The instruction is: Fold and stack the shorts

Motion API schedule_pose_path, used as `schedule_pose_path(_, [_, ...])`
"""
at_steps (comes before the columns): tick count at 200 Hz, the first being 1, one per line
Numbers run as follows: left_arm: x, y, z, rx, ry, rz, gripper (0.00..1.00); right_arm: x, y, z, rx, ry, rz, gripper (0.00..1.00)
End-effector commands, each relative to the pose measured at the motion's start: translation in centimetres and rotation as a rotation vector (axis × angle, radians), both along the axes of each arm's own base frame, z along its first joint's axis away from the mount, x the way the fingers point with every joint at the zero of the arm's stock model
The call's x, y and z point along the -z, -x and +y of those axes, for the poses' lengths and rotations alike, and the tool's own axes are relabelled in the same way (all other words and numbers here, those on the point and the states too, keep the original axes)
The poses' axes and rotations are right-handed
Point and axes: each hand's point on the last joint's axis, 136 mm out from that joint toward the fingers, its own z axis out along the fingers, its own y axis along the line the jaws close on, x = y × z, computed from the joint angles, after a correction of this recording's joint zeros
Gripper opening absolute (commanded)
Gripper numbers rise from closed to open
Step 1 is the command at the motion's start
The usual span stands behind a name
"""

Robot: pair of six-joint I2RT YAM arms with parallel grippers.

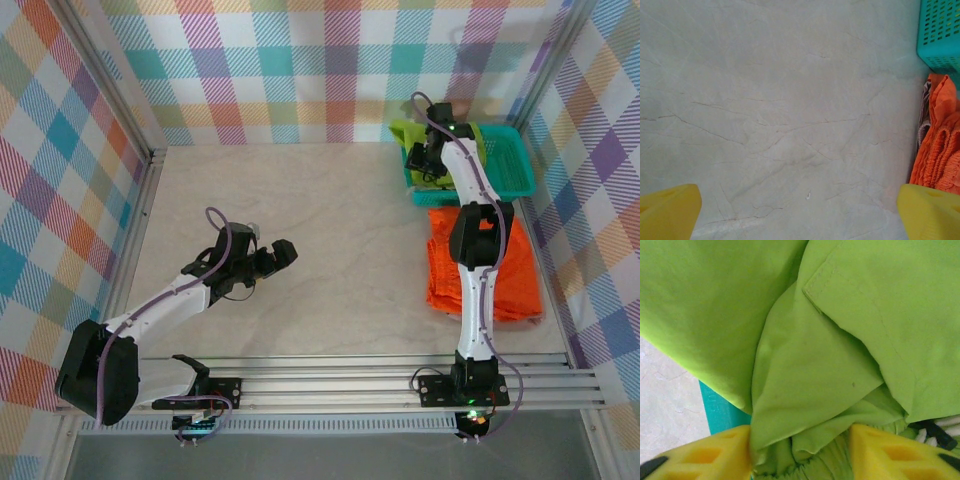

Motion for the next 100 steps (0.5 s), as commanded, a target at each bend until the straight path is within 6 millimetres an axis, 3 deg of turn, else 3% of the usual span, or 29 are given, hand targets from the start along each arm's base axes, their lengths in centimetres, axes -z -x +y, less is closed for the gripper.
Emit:
schedule_pose_path(1, [-0.6, -0.7, 0.4, -0.010, -0.019, -0.016, 1.00, 0.6, 0.1, -0.1, 0.017, -0.024, 0.025, 0.41])
schedule_pose_path(48, [-0.4, -0.8, 0.4, -0.011, -0.021, -0.010, 1.00, -3.0, -0.2, -0.2, 0.021, -0.031, -0.056, 0.14])
schedule_pose_path(100, [-0.5, -0.8, 0.4, -0.013, -0.013, -0.016, 1.00, -12.4, 1.0, 0.8, 0.011, -0.085, -0.249, 0.01])
